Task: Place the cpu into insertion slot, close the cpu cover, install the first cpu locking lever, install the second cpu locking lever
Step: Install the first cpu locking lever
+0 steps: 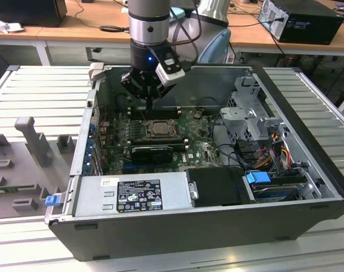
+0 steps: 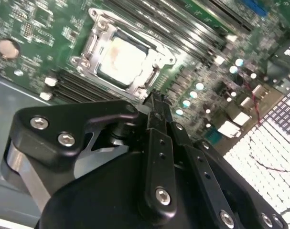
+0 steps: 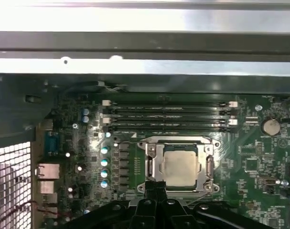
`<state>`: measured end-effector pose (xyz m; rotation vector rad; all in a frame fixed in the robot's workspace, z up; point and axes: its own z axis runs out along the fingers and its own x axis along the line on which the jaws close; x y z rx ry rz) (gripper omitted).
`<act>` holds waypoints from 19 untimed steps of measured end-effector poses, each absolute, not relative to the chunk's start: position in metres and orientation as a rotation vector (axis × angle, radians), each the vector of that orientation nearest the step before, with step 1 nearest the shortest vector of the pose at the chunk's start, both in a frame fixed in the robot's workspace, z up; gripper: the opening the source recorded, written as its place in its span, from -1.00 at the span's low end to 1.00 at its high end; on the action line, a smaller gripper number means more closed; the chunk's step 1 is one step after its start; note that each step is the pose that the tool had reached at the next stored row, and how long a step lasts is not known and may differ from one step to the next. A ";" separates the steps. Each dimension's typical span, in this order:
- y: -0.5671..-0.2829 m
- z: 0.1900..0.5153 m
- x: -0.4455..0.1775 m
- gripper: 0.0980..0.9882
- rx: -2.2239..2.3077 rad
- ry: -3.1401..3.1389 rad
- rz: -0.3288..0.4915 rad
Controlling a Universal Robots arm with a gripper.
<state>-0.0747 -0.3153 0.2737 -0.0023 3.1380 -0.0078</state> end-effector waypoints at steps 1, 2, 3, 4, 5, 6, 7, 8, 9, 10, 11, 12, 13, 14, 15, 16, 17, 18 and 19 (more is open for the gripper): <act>-0.315 0.273 -0.081 -0.98 -0.002 3.138 -0.007; -0.315 0.273 -0.085 -0.98 -0.002 3.138 -0.007; -0.315 0.273 -0.089 -0.98 -0.002 3.138 -0.007; -0.315 0.273 -0.092 -0.98 -0.002 3.138 -0.007; -0.315 0.273 -0.096 -0.98 -0.002 3.138 -0.007; -0.315 0.272 -0.101 -0.98 -0.002 3.138 -0.007; -0.315 0.271 -0.103 -0.98 -0.002 3.138 -0.007; -0.315 0.270 -0.105 -0.98 -0.002 3.138 -0.007; -0.314 0.269 -0.106 -0.98 -0.002 3.138 -0.007; -0.313 0.267 -0.108 -0.98 -0.002 3.138 -0.007; -0.312 0.266 -0.108 -0.98 -0.002 3.138 -0.007; -0.310 0.265 -0.109 -0.98 -0.002 3.138 -0.007; -0.309 0.264 -0.110 -0.98 -0.002 3.138 -0.007; -0.308 0.262 -0.111 -0.98 -0.002 3.138 -0.007; -0.304 0.260 -0.113 -0.98 -0.002 3.138 -0.007; -0.301 0.260 -0.113 -0.98 -0.002 3.138 -0.007; -0.297 0.259 -0.113 -0.98 -0.002 3.138 -0.007; -0.292 0.257 -0.113 -0.98 -0.002 3.138 -0.007; -0.287 0.257 -0.113 -0.98 -0.001 3.138 -0.007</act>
